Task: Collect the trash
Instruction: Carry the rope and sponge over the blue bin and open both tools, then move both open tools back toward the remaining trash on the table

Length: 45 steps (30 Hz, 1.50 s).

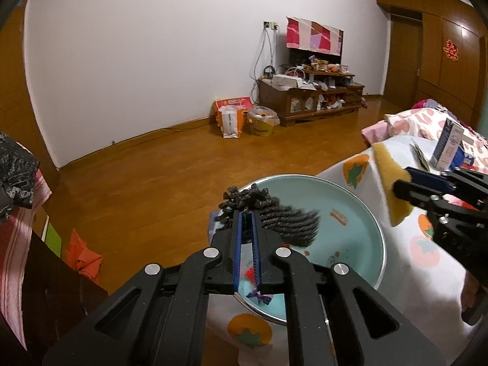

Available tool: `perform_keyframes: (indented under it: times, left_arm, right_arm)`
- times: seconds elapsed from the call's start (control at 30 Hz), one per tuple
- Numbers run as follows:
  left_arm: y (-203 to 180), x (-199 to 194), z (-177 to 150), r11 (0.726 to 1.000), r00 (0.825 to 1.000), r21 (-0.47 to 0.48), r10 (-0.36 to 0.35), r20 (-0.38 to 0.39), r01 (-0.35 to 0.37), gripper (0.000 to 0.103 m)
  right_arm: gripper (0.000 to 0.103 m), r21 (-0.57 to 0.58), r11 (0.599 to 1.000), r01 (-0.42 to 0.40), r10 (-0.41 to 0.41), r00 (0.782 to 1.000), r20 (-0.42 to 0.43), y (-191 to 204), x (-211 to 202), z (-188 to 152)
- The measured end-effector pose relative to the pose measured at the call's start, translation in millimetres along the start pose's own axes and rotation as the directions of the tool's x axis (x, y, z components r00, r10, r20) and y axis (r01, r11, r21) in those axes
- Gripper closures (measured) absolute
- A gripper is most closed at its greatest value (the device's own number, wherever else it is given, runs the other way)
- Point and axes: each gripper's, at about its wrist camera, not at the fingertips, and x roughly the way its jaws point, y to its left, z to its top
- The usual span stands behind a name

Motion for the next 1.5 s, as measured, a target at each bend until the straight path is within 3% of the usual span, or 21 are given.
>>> perform_keyframes:
  times: [0.07, 0.13, 0.23, 0.5, 0.6, 0.7, 0.9, 1.0, 1.13, 1.27, 1.37, 1.5]
  left_arm:
    - [-4, 0, -2, 1.000, 1.000, 0.005, -0.008, -0.003, 0.008, 0.080]
    - [-4, 1, -2, 1.000, 1.000, 0.010, -0.015, -0.004, 0.015, 0.078]
    - [-8, 1, -3, 1.000, 1.000, 0.013, -0.016, -0.008, 0.016, 0.063]
    - [-17, 3, -10, 0.999, 0.999, 0.019, -0.034, -0.030, 0.035, 0.056]
    - [-30, 3, -16, 0.997, 0.997, 0.040, -0.060, -0.046, 0.062, 0.053]
    - [-51, 1, -23, 0.993, 0.994, 0.074, -0.089, -0.062, 0.093, 0.044]
    - [-97, -5, -37, 0.973, 0.984, 0.162, -0.153, -0.092, 0.166, 0.043]
    - [-116, -10, -39, 0.961, 0.978, 0.191, -0.181, -0.103, 0.198, 0.042]
    - [-143, -22, -40, 0.944, 0.971, 0.231, -0.219, -0.095, 0.235, 0.037]
    - [-161, -26, -44, 0.931, 0.965, 0.256, -0.242, -0.098, 0.259, 0.035]
    - [-168, -28, -47, 0.926, 0.964, 0.268, -0.246, -0.104, 0.265, 0.030]
    - [-168, -27, -51, 0.930, 0.966, 0.265, -0.233, -0.112, 0.255, 0.029]
  right_arm:
    - [0.071, -0.005, 1.000, 0.002, -0.002, 1.000, -0.005, 1, 3, -3]
    - [0.069, 0.001, 1.000, -0.001, 0.001, 1.000, -0.015, 0, 5, -5]
    - [0.062, 0.011, 1.000, 0.003, -0.003, 1.000, -0.018, -2, 5, -9]
    - [0.060, 0.031, 0.998, 0.057, -0.056, 0.998, -0.023, -12, -15, -15]
    - [0.058, 0.054, 0.994, 0.095, -0.094, 0.995, -0.016, -24, -44, -25]
    - [0.055, 0.067, 0.987, 0.143, -0.143, 0.990, -0.001, -37, -74, -39]
    - [0.051, 0.173, 0.945, 0.277, -0.283, 0.959, 0.007, -89, -145, -85]
    - [0.048, 0.245, 0.901, 0.358, -0.366, 0.931, -0.015, -121, -177, -111]
    - [0.045, 0.342, 0.819, 0.461, -0.459, 0.884, -0.092, -159, -210, -155]
    - [0.044, 0.347, 0.780, 0.521, -0.486, 0.854, -0.187, -169, -207, -187]
    - [0.044, 0.351, 0.782, 0.516, -0.463, 0.857, -0.228, -166, -196, -199]
    - [0.044, 0.292, 0.830, 0.475, -0.422, 0.878, -0.228, -141, -171, -186]
